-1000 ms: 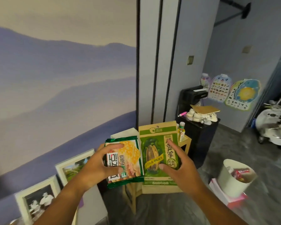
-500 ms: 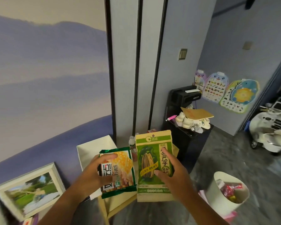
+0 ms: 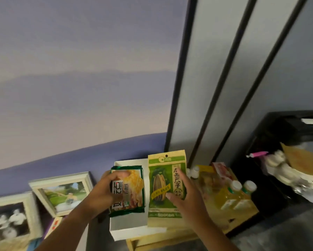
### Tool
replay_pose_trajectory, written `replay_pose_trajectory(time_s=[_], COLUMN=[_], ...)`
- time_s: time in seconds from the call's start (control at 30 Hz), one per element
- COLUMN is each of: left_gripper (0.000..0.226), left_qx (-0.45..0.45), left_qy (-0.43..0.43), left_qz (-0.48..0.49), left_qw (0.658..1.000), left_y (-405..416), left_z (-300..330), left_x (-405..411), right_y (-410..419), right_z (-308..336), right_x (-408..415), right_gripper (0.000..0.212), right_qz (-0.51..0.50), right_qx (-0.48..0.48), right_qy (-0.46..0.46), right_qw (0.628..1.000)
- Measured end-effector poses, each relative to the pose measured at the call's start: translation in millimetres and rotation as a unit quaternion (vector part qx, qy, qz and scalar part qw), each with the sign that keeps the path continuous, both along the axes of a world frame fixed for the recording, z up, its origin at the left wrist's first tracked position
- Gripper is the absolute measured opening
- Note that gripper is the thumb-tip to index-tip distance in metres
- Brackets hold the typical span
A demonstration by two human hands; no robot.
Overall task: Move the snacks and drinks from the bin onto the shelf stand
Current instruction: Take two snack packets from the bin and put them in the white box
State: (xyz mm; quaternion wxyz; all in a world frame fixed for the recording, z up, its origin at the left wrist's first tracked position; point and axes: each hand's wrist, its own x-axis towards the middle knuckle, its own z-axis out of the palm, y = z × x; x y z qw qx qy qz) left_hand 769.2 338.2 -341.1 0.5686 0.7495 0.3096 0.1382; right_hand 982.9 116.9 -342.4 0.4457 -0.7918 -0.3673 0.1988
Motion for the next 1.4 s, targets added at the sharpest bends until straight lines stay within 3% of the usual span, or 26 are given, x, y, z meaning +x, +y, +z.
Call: replay_pose_trajectory(time_s=[0.2, 0.57, 0.8, 0.93, 1.07, 1.4], left_gripper=[0.070, 0.064, 0.057, 0.065, 0.056, 0.070], left_qx=[0.044, 0.135, 0.064, 0.138, 0.183, 0.318], left_qy=[0.060, 0.186, 0.210, 0.177, 0.123, 0.222], left_qz=[0.073, 0.059, 0.069, 0.063, 0.077, -0.011], left_qw=[0.995, 0.971, 0.973, 0.972, 0.972, 0.922], left_y=[35.2, 47.1, 43.1, 46.7, 50.5, 68.5], left_z=[-35.7, -96.5, -126.1, -132.9, -126.9, -115.3], left_x=[16.9, 74.7, 86.1, 89.2, 88.4, 66.6], right_y=[74.3, 116.5, 131.6, 137.8, 143.6, 142.9], right_z=[-42.4, -100.0, -98.9, -104.8, -106.5, -115.2], right_x=[22.3, 36.9, 30.5, 28.5, 25.3, 6.8], right_gripper=[0.087, 0.086, 0.085, 0.087, 0.089, 0.074], right_qz=[0.073, 0.048, 0.045, 0.063, 0.103, 0.137], right_qx=[-0.032, -0.112, -0.131, -0.142, -0.178, -0.221], right_qy=[0.005, -0.026, -0.006, 0.004, -0.038, -0.165], right_qw=[0.997, 0.992, 0.990, 0.988, 0.978, 0.952])
